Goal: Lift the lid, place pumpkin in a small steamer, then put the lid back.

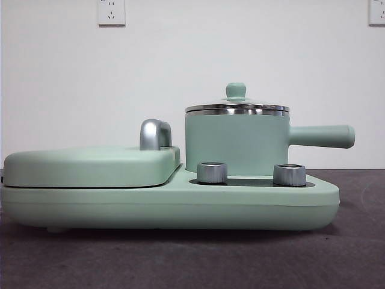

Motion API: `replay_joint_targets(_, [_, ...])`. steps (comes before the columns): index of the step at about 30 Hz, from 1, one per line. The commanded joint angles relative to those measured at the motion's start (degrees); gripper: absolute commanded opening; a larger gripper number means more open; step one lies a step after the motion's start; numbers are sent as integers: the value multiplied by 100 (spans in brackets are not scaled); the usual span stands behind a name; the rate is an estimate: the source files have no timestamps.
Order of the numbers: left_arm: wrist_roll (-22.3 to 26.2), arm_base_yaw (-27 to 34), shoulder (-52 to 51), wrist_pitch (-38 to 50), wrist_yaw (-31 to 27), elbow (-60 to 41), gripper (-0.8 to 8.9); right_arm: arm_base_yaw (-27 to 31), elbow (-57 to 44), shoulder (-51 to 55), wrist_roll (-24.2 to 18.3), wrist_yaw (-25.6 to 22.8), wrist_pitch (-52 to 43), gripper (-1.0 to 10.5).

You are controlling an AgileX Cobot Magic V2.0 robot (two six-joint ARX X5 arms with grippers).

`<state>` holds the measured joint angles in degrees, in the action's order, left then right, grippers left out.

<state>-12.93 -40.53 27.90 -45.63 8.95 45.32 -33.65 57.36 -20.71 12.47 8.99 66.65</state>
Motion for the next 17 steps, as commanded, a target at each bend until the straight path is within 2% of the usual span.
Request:
replay_joint_targets(1, [-11,44,-136,81,4,17,11,-35,48,-11,39,-2,-63,15])
replay_joint_targets(5, [63,535,-411,188,11,-153,11,-35,48,-11,39,-2,-63,15])
replay_joint_targets(8, [1102,1220,-859,824,-109,-721,11,-35,48,-11,39,-2,-63,15])
replay_joint_targets(10, [1550,1725,-1320,1453,-107,-1316,11,-35,48,-11,39,0,-63,15])
replay_joint_targets(11, [1624,1930,-1530,1714,-107,-1593,11,-35,48,-11,39,0,-63,15])
replay_joint_targets(13, [1528,2369,-2006,2262,-109,-2256,11,-35,48,-11,39,-4,-63,15])
replay_joint_targets(17, [1010,3180,-2804,3005,-151,-3403,11,-35,48,-11,39,0,-61,15])
